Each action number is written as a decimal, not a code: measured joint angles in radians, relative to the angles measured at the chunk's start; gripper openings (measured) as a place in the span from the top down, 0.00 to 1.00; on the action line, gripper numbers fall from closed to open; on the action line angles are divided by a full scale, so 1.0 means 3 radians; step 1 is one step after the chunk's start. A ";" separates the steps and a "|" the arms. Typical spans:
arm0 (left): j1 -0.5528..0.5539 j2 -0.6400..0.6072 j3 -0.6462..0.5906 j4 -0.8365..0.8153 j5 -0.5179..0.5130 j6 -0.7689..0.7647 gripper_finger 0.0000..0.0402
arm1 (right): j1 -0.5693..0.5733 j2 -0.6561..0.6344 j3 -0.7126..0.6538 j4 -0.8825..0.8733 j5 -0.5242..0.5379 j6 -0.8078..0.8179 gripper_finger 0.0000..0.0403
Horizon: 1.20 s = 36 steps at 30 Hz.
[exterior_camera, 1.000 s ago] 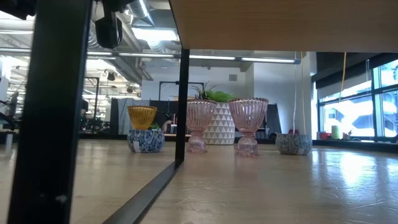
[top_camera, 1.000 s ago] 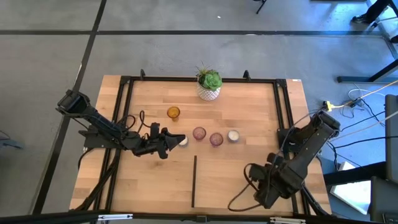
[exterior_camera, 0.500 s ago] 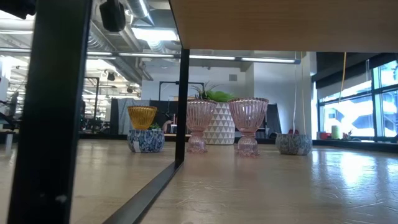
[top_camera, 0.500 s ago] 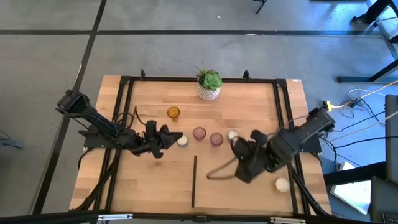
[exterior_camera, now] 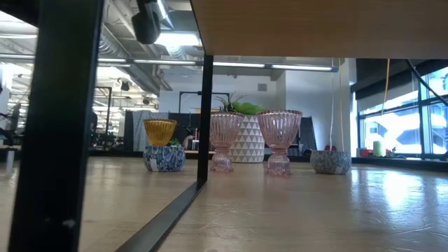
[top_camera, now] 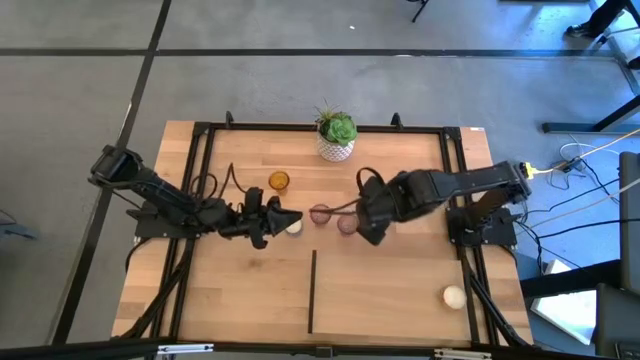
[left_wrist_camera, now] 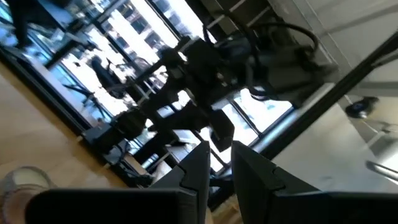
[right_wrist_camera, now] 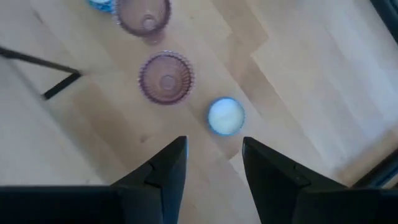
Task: Pick & Place candle stick holders
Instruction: Put the purple glass candle holder on the shelf aligned with the yellow scented candle
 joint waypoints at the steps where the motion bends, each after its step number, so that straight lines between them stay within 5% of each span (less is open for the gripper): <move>1: 0.0047 0.0000 0.0000 0.0000 0.0097 -0.0040 0.85 | -0.0052 0.0000 -0.0016 -0.0007 -0.0024 -0.0014 0.60; 7: 0.0272 0.0000 0.0000 0.0001 0.0535 -0.0211 0.85 | -0.0473 0.0000 -0.0313 0.0061 -0.0513 -0.0020 0.60; 13: 0.0379 0.0000 0.0000 -0.0020 0.0704 -0.0255 0.85 | -0.0874 0.0003 -0.0712 0.0048 -0.0601 -0.0080 0.60; 24: 0.0481 0.0001 0.0000 -0.0072 0.0986 -0.0370 0.85 | -0.1199 -0.0029 -0.1622 0.0894 -0.0976 -0.0458 0.60; 36: 0.0454 0.0001 0.0000 -0.0079 0.0990 -0.0377 0.85 | -0.1204 -0.1150 -0.2515 0.2327 -0.1444 -0.0715 0.68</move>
